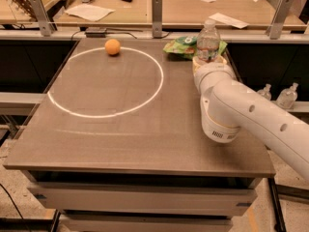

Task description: Move water bottle near green rice chip bag

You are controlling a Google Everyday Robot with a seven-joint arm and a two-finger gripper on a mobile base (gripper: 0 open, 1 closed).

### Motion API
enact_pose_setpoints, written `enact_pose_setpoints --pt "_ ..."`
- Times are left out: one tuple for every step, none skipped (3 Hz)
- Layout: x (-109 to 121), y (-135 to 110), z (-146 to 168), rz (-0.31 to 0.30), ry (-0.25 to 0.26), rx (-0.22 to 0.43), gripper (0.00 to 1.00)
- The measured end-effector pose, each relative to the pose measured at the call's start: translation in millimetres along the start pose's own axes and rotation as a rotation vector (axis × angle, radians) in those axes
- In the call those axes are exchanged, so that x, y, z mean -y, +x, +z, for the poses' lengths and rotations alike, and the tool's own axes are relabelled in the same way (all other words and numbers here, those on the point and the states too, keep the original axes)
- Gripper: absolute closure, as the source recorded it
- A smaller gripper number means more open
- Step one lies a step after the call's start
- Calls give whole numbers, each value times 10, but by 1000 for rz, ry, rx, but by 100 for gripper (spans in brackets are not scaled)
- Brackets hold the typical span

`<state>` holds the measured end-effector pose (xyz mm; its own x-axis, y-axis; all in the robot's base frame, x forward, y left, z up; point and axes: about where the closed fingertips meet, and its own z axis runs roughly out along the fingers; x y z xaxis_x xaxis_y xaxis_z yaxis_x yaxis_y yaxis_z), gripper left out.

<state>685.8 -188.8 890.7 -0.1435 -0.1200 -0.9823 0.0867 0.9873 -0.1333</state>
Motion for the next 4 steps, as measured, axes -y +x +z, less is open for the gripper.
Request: enact_pose_setpoints --pt "-126 62 84 35 -20 -17 100" --pt "-165 65 111 56 -27 -20 84" --pt "-163 50 109 56 -28 -20 61" --pt "-166 52 107 59 -29 -22 37"
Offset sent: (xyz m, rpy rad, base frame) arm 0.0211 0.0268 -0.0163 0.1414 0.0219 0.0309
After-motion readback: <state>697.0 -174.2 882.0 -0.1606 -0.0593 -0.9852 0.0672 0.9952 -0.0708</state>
